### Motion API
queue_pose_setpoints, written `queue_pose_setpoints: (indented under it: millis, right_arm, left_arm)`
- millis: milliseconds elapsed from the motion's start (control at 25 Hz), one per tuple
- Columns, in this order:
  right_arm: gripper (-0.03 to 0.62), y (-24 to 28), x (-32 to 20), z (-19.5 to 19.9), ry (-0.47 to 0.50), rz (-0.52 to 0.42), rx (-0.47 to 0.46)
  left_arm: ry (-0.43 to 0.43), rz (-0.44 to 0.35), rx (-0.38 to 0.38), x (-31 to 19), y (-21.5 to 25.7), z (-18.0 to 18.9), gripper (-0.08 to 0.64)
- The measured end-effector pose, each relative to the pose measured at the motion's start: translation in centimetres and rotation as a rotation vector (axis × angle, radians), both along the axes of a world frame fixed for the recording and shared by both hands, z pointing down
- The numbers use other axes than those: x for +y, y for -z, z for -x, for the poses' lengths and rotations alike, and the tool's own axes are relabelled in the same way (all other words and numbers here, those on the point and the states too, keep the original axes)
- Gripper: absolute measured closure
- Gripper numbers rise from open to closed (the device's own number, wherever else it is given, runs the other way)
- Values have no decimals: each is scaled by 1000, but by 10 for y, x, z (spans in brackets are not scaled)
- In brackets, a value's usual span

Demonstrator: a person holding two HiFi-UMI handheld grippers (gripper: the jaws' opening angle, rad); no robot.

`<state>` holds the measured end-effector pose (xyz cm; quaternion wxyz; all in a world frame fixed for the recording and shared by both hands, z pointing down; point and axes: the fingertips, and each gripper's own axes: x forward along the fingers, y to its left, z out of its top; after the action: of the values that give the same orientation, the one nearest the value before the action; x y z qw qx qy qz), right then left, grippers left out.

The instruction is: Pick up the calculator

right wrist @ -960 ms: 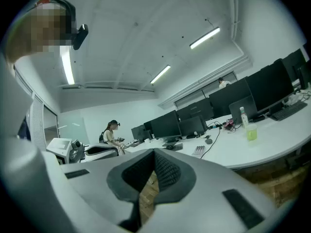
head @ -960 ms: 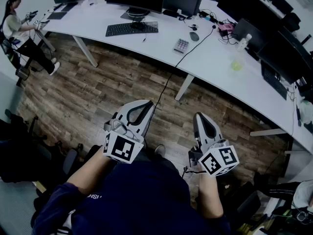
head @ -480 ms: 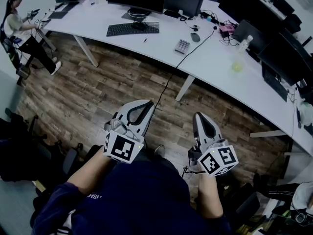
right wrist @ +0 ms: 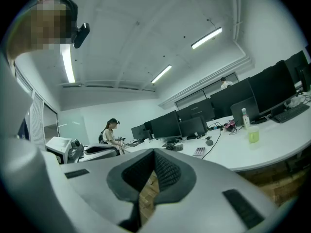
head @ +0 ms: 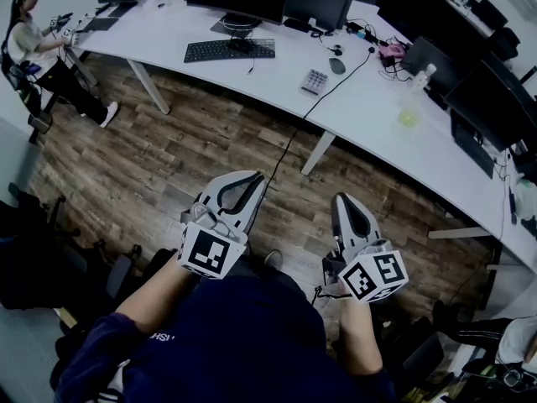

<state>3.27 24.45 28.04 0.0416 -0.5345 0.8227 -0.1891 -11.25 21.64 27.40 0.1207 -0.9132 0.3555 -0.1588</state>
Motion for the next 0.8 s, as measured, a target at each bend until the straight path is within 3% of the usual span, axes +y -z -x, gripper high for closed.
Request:
queue_pose_setpoints:
  millis: [400, 800]
  right_arm:
    - [589, -2, -4, -5, -2, 7, 2]
    - [589, -1, -7, -6, -5, 4, -2]
  left_arm:
    - [-3, 16, 9, -4, -1, -5, 514]
    - [-8, 23, 10, -6, -2, -8, 440]
